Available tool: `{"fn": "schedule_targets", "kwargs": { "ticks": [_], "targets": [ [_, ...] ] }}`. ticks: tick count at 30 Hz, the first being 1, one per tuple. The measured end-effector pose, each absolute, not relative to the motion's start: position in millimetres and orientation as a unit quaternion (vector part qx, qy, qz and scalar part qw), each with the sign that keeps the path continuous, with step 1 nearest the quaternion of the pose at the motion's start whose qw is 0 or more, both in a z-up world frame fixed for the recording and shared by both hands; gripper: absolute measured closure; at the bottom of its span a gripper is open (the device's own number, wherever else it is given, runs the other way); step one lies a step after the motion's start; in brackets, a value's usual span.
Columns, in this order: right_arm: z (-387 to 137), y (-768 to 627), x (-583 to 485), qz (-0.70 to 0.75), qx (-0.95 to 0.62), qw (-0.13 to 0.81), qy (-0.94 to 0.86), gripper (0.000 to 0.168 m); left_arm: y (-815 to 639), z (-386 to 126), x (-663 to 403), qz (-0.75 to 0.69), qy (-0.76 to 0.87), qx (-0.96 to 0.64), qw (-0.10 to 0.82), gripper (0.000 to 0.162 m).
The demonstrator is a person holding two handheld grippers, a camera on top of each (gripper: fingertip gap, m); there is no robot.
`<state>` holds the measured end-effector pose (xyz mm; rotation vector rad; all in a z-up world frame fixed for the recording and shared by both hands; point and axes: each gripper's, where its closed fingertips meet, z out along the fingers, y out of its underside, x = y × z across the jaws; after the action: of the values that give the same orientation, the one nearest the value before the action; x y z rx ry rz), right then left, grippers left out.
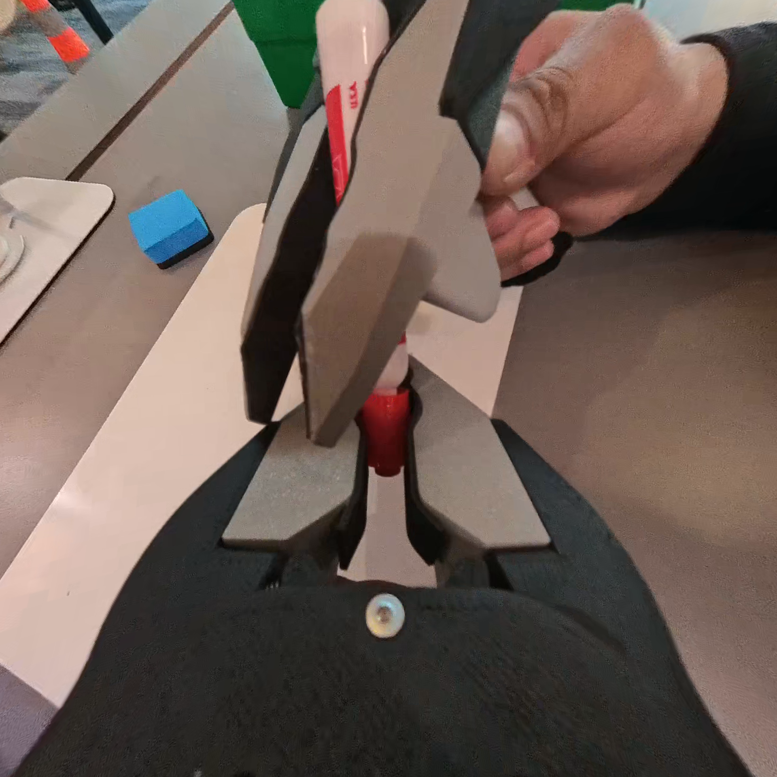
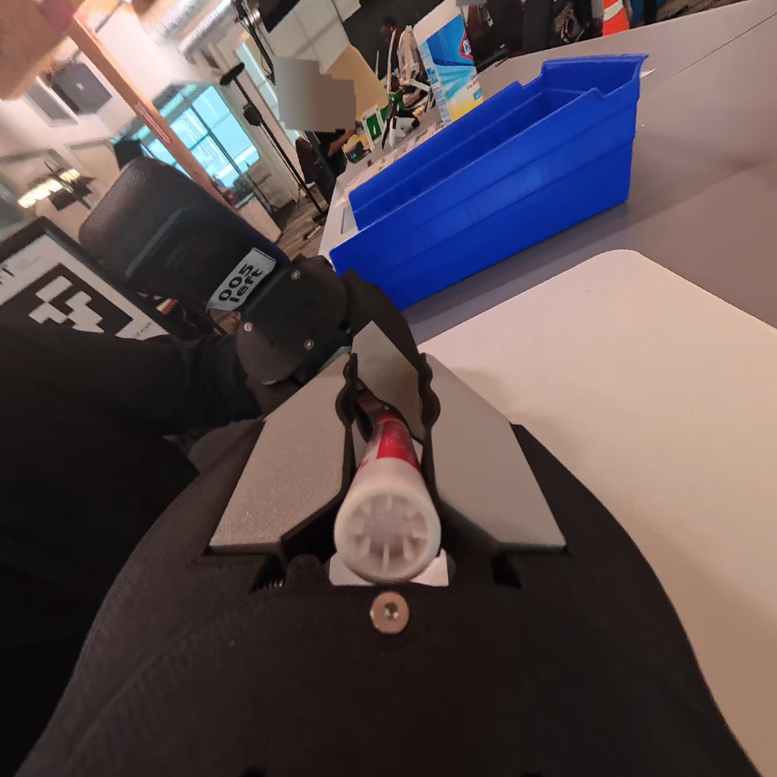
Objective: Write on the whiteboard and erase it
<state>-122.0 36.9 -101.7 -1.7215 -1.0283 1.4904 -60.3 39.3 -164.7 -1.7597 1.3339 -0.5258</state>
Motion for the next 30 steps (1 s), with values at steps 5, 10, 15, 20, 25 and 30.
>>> {"fn": "schedule_targets", "kwargs": {
  "ticks": [5,10,15,20,25,30],
  "targets": [
    [-82.6,19.7,-122.5,0.595,-0.598,0.332,-0.422,0.141,-2.4,-137.6,-49.7,-0.47,0.469,-0.687,0.293,0.153],
    [-63.0,-18.1,-121.7,0.597,-0.513,0.356,-0.504,0.141,-48.1,-106.1,-52.5,-0.646,0.45,-0.596,0.159,0.152],
    [-60.6,-8.8,-118.5,0.575,-0.514,0.394,-0.5,0.14,-30.6,-113.9,-46.3,-0.567,0.477,-0.623,0.253,0.153],
    [-60.2,-9.0,-120.6,0.617,-0.509,0.368,-0.473,0.135,-20.3,-120.7,-41.5,-0.511,0.485,-0.644,0.299,0.152],
    [-72.2,-5.9,-126.9,0.602,-0.534,0.353,-0.477,0.141,-20.7,-125.0,-43.9,-0.519,0.476,-0.655,0.275,0.153],
    [-84.7,-3.4,-127.2,0.58,-0.557,0.332,-0.493,0.142,-18.8,-134.8,-44.5,-0.502,0.481,-0.668,0.265,0.153]
  ]
}}
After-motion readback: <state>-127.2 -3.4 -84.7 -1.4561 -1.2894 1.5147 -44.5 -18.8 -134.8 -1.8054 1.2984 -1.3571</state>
